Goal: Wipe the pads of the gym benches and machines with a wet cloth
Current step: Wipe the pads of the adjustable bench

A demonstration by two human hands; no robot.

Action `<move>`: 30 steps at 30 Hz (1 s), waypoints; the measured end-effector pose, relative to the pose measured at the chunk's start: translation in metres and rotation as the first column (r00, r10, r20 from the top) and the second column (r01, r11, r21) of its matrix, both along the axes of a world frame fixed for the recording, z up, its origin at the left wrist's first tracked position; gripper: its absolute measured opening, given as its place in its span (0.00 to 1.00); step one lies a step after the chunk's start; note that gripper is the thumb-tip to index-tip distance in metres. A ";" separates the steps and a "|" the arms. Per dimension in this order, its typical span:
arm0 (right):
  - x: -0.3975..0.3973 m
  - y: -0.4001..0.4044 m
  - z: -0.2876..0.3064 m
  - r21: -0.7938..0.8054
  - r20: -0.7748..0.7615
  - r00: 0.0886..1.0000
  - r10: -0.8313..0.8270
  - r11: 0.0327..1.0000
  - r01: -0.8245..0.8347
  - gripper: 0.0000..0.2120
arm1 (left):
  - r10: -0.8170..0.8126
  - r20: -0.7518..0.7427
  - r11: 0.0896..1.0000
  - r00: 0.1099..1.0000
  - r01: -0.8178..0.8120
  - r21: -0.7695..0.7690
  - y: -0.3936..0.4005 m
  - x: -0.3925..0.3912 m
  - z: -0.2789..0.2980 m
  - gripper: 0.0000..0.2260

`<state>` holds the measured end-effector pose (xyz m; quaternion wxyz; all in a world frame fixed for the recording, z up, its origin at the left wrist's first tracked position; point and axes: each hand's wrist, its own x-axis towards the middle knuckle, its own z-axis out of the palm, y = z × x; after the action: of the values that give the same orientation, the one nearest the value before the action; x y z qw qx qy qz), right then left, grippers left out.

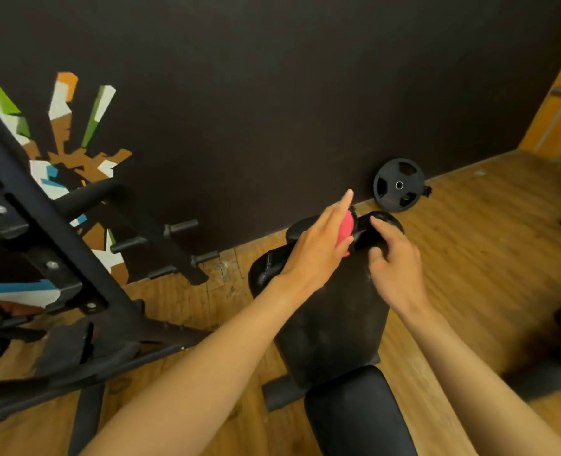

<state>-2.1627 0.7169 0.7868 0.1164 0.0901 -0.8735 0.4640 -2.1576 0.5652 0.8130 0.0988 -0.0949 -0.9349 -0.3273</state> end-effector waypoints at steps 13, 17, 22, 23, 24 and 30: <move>-0.014 -0.051 0.011 0.167 -0.028 1.000 0.000 0.986 0.005 0.29 | -0.142 0.256 0.953 0.956 0.202 -0.227 -0.100 0.011 -0.014 0.36; -0.006 -0.051 0.003 0.153 -0.043 0.999 -0.009 0.988 0.015 0.26 | -0.299 0.199 0.932 0.933 0.331 -0.150 -0.116 0.010 -0.023 0.24; 0.042 -0.092 -0.029 -0.063 -0.271 0.944 -0.188 0.982 0.178 0.21 | -0.478 0.175 0.867 0.861 0.495 -0.064 -0.130 0.007 -0.024 0.23; 0.056 -0.105 -0.039 -0.124 -0.279 0.923 -0.265 0.963 0.239 0.21 | -0.504 0.173 0.853 0.846 0.519 -0.056 -0.134 0.007 -0.025 0.24; 0.068 -0.119 -0.047 -0.171 -0.276 0.903 -0.331 0.941 0.292 0.20 | -0.525 0.165 0.839 0.835 0.540 -0.062 -0.138 0.007 -0.026 0.24; 0.082 -0.164 -0.055 -0.305 -0.193 0.885 -0.424 0.883 0.356 0.28 | -0.620 0.102 0.770 0.778 0.629 -0.111 -0.145 -0.001 -0.032 0.24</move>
<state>-2.0804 0.5525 0.7315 0.3296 -0.0464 -0.7825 0.5262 -2.1589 0.4198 0.7810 -0.0501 -0.3970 -0.8732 -0.2783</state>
